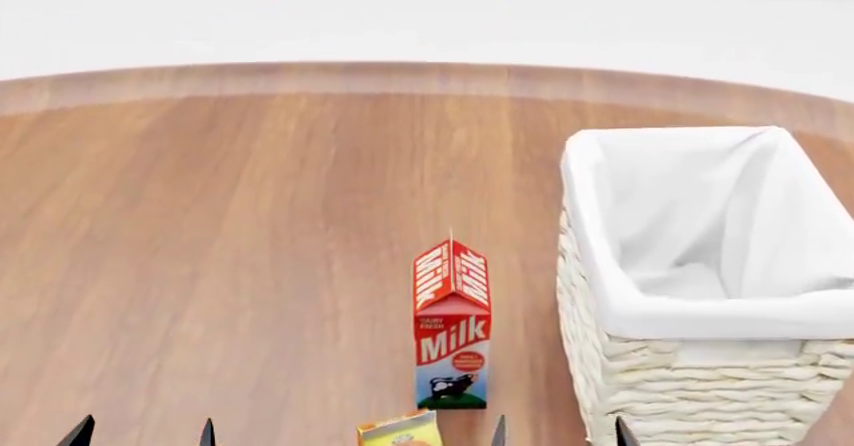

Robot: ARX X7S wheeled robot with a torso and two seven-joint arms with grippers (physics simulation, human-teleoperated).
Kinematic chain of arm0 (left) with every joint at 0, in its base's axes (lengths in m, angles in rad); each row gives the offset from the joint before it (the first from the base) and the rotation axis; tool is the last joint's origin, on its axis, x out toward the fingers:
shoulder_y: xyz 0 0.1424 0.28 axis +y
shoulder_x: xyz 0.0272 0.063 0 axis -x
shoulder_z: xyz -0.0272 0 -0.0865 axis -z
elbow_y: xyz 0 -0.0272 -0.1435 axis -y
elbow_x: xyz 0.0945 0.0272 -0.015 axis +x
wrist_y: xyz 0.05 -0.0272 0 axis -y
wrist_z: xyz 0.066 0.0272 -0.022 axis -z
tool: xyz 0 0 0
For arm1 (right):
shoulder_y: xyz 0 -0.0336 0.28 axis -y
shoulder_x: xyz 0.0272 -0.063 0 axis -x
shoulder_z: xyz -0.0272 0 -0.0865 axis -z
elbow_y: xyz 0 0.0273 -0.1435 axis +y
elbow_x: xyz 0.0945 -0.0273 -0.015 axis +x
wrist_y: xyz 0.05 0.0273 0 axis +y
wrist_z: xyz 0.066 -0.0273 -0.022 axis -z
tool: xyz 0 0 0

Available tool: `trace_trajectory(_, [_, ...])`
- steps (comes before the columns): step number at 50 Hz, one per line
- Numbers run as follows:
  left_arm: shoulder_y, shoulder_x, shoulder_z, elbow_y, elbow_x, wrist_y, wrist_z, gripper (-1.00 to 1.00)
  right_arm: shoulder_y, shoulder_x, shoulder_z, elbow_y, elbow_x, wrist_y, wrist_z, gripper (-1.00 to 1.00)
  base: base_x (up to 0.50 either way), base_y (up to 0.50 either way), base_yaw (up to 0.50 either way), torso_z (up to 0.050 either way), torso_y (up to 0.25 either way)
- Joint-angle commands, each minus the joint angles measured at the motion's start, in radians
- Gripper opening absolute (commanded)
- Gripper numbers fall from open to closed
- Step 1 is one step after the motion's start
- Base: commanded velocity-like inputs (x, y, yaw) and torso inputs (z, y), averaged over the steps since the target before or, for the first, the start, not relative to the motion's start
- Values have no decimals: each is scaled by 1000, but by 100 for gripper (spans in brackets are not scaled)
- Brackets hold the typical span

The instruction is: Pick up the orange juice, and put it in the basket.

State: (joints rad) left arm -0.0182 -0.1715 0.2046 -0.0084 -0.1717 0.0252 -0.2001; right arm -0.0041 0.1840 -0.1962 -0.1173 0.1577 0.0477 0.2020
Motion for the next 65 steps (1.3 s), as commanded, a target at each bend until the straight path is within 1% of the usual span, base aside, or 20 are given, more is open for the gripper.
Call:
trace_trajectory(1, [-1,-5,7,0,-5,2,-6,100,-9,9,-7,-19,-1,8,12,100,215,0,0,0,0])
trace_trajectory(11, [-2,-9,12,-1,-9,3,-11,100,-18,11,-23,-38,3,1,13,100,65,0,0,0,0])
trace_trajectory(27, [-4,-16,20,-2,-16,5,-19,100,-138,29,-79,-121,6,-70,14,100,0,0,0,0,0])
trace_trajectory(29, [-4,-17,21,-2,-17,5,-20,100,-164,28,-97,-112,-2,-102,10,100,0,0,0,0,0])
trace_trajectory(35, [-4,-19,24,-2,-19,6,-22,100,-196,33,-118,-125,-9,-127,13,100,0,0,0,0,0])
trace_trajectory(36, [-4,-19,25,-2,-20,6,-23,100,-252,17,-200,-43,-115,-249,16,100,0,0,0,0,0])
trace_trajectory(45, [-5,-23,29,-2,-23,7,-27,100,-250,16,-216,-5,-123,-279,23,100,0,0,0,0,0])
trace_trajectory(53, [-6,-26,33,-3,-26,8,-30,100,-245,16,-228,-5,-122,-272,24,100,0,0,0,0,0])
trace_trajectory(65, [-7,-30,38,-3,-30,10,-35,100,-188,-2,-243,86,-126,-289,26,100,0,0,0,0,0])
